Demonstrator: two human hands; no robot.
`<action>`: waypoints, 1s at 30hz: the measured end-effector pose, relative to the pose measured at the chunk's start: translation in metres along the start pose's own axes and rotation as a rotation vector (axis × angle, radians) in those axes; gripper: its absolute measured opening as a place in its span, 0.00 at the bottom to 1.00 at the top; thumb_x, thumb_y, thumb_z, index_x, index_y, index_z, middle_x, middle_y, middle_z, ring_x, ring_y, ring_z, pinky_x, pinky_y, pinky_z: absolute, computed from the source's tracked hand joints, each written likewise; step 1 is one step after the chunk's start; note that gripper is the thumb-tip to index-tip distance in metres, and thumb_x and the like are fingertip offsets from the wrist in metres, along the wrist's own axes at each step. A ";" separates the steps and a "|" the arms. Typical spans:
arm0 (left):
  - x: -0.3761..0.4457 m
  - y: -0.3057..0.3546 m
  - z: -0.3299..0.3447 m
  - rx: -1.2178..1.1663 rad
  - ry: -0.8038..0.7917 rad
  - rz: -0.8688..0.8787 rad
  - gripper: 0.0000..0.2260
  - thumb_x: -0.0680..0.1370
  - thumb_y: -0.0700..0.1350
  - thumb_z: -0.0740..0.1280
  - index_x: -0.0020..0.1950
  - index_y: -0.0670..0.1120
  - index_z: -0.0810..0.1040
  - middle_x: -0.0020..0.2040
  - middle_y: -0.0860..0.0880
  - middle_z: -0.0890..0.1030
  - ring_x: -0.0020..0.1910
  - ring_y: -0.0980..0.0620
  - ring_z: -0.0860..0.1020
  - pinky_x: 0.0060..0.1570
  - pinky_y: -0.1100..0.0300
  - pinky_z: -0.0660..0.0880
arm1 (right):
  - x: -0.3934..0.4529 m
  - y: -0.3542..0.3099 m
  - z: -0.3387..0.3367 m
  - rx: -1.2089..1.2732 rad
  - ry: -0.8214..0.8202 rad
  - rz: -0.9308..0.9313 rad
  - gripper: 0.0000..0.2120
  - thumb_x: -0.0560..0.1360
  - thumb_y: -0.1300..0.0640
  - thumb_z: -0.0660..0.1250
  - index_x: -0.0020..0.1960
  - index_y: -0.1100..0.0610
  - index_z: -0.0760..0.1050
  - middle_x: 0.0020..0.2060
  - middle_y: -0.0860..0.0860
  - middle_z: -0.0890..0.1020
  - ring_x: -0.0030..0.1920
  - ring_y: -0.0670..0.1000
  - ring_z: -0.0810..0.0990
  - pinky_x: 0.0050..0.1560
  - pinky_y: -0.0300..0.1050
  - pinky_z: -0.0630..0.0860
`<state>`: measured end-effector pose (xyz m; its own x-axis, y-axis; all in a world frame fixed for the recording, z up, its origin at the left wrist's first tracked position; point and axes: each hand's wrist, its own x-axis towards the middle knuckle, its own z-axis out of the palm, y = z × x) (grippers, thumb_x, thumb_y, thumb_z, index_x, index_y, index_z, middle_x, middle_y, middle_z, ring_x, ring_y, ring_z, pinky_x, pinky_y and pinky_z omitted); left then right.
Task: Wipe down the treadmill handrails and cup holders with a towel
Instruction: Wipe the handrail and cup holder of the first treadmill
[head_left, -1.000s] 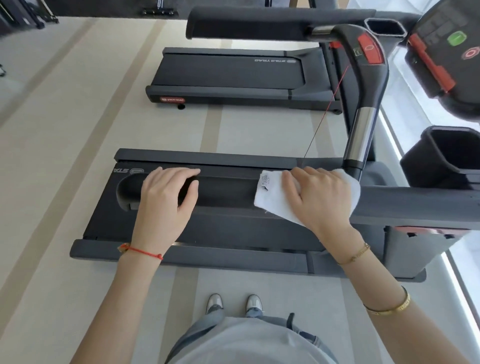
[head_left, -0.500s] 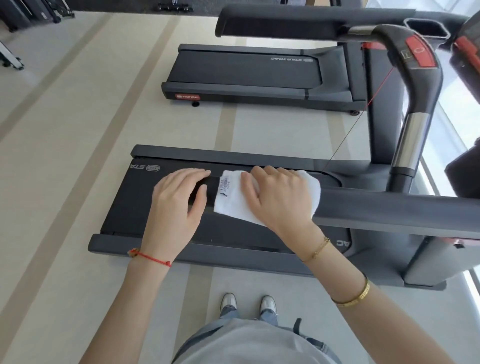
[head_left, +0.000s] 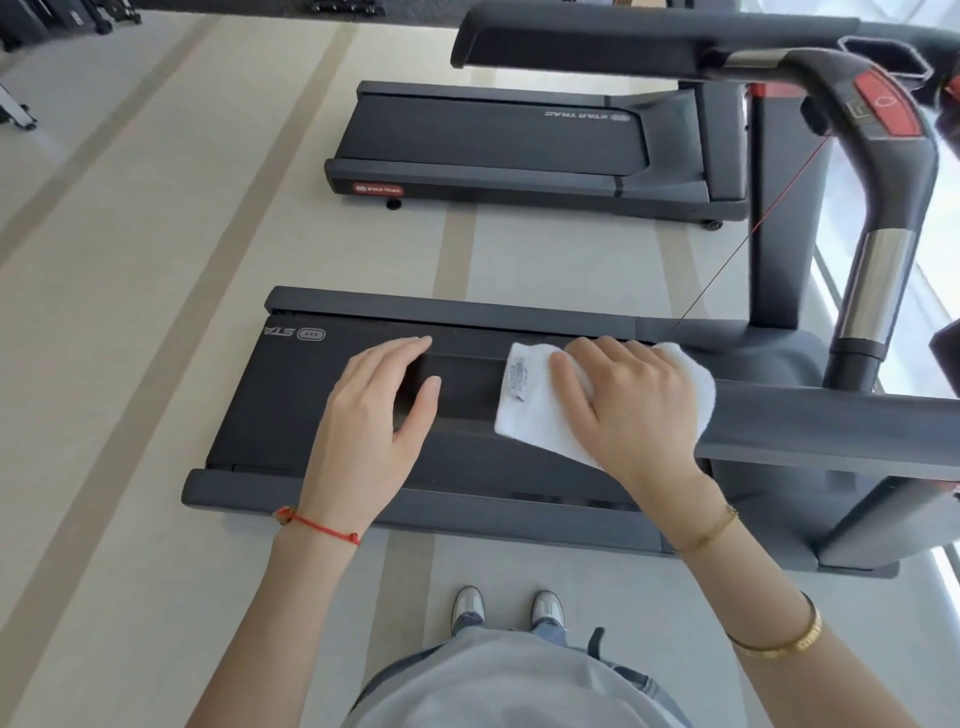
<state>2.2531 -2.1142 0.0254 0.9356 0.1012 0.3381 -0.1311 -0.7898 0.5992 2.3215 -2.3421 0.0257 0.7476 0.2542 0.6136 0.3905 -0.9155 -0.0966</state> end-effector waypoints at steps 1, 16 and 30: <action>0.000 -0.001 -0.001 -0.007 0.000 -0.005 0.16 0.82 0.47 0.63 0.69 0.45 0.76 0.65 0.52 0.78 0.67 0.57 0.72 0.69 0.64 0.67 | 0.006 -0.007 0.003 0.002 -0.008 0.017 0.18 0.78 0.53 0.54 0.30 0.54 0.66 0.23 0.48 0.66 0.25 0.53 0.63 0.30 0.45 0.57; -0.005 -0.012 -0.007 -0.073 -0.053 0.002 0.17 0.83 0.47 0.59 0.70 0.45 0.74 0.66 0.52 0.77 0.67 0.58 0.71 0.68 0.70 0.64 | 0.009 -0.040 0.009 0.090 -0.146 -0.198 0.20 0.83 0.46 0.52 0.44 0.54 0.78 0.33 0.48 0.76 0.33 0.52 0.72 0.34 0.45 0.66; -0.005 -0.008 -0.011 -0.050 -0.074 0.072 0.16 0.82 0.44 0.62 0.70 0.45 0.74 0.66 0.53 0.77 0.67 0.54 0.73 0.68 0.58 0.69 | 0.006 -0.069 0.021 0.109 0.029 -0.054 0.19 0.80 0.48 0.58 0.37 0.56 0.77 0.29 0.49 0.74 0.31 0.53 0.72 0.35 0.49 0.69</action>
<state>2.2458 -2.1012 0.0270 0.9446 -0.0015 0.3284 -0.2137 -0.7619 0.6114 2.3102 -2.2704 0.0201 0.7088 0.2919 0.6422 0.4871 -0.8610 -0.1462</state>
